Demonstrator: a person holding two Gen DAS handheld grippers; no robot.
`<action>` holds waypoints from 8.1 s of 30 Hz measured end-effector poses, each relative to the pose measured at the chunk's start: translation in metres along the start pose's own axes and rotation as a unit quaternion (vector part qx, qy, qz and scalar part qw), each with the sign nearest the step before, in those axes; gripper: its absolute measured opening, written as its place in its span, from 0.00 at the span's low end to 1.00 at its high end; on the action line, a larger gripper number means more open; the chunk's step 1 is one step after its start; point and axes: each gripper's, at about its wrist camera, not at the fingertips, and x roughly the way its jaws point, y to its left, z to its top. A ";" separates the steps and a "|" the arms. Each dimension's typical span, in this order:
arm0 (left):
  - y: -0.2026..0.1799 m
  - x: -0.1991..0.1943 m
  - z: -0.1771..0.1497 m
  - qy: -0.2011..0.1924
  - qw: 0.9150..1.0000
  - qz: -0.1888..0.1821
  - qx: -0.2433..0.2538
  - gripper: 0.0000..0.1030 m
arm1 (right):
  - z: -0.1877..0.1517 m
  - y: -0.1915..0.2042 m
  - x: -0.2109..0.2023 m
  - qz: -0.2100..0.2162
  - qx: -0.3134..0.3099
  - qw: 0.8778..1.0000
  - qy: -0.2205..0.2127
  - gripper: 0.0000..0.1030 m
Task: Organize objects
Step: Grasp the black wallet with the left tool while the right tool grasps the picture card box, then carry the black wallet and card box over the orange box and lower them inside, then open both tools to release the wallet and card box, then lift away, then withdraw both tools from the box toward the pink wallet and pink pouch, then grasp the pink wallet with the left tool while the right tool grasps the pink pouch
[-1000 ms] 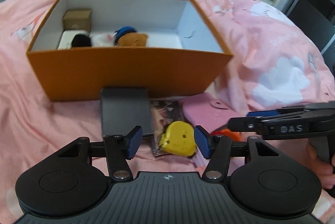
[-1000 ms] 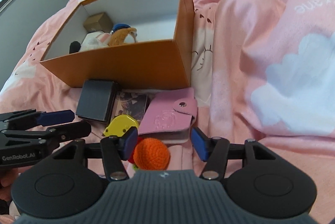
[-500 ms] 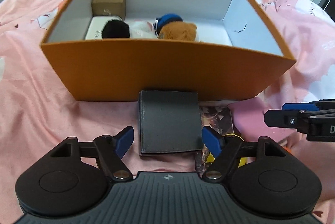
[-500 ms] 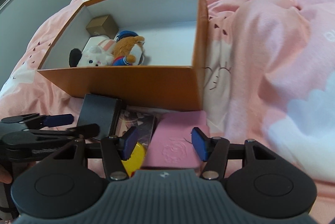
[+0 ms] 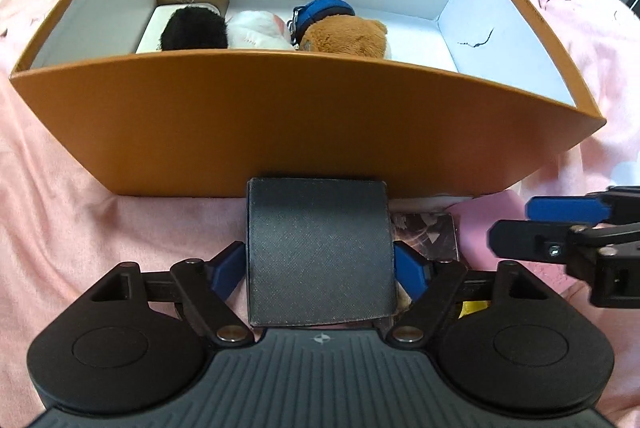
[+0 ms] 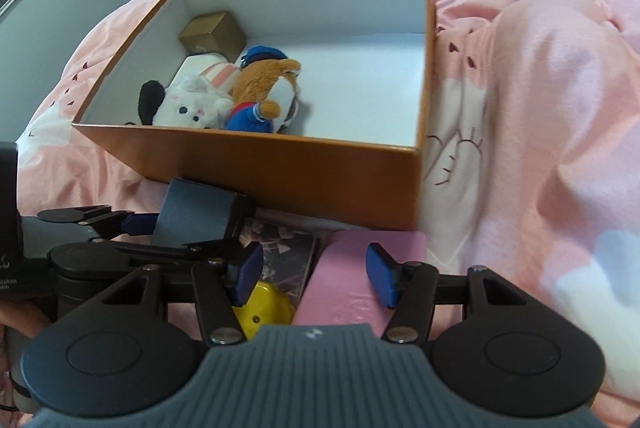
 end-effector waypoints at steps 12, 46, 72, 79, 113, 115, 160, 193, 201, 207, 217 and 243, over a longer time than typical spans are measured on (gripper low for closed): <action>0.023 -0.037 -0.015 -0.024 0.998 0.058 -0.014 0.87 | 0.016 0.020 0.029 0.029 -0.010 0.998 0.046 0.58; 0.019 -0.116 -0.016 -0.115 0.993 0.006 -0.006 0.87 | 0.016 0.062 -0.040 0.021 -0.090 0.995 -0.047 0.58; 0.021 -0.029 0.160 -0.106 0.994 -0.019 0.020 0.87 | 0.144 0.018 -0.043 -0.010 -0.030 0.989 -0.145 0.58; 0.015 0.008 0.173 -0.078 0.996 -0.002 0.032 0.87 | 0.155 0.008 -0.010 -0.019 -0.032 0.992 -0.123 0.58; 0.012 0.007 0.162 -0.077 0.987 0.045 0.134 0.66 | 0.198 0.001 0.054 -0.079 -0.014 0.996 -0.042 0.59; 0.012 0.011 0.160 -0.066 0.985 0.061 0.150 0.60 | 0.199 0.002 0.054 -0.074 -0.014 0.996 -0.039 0.58; 0.036 0.024 0.155 -0.019 0.984 0.066 0.165 0.39 | 0.192 -0.015 0.111 -0.025 0.081 0.995 0.059 0.30; 0.023 -0.012 0.139 -0.082 0.988 0.051 0.117 0.34 | 0.175 0.013 0.078 -0.016 -0.004 1.000 0.016 0.35; -0.001 -0.070 0.098 -0.145 0.986 0.015 0.084 0.43 | 0.138 0.032 0.011 -0.016 -0.063 0.997 -0.051 0.39; -0.018 -0.100 0.059 -0.166 0.984 -0.002 0.070 0.46 | 0.097 0.043 -0.033 -0.026 -0.092 0.989 -0.112 0.62; -0.024 -0.108 0.013 -0.146 0.987 -0.042 0.049 0.48 | 0.020 0.045 -0.082 -0.059 -0.105 0.980 -0.161 0.65; -0.033 -0.046 -0.018 -0.016 0.989 -0.149 -0.013 0.47 | -0.049 -0.022 -0.057 -0.048 0.086 0.995 -0.024 0.47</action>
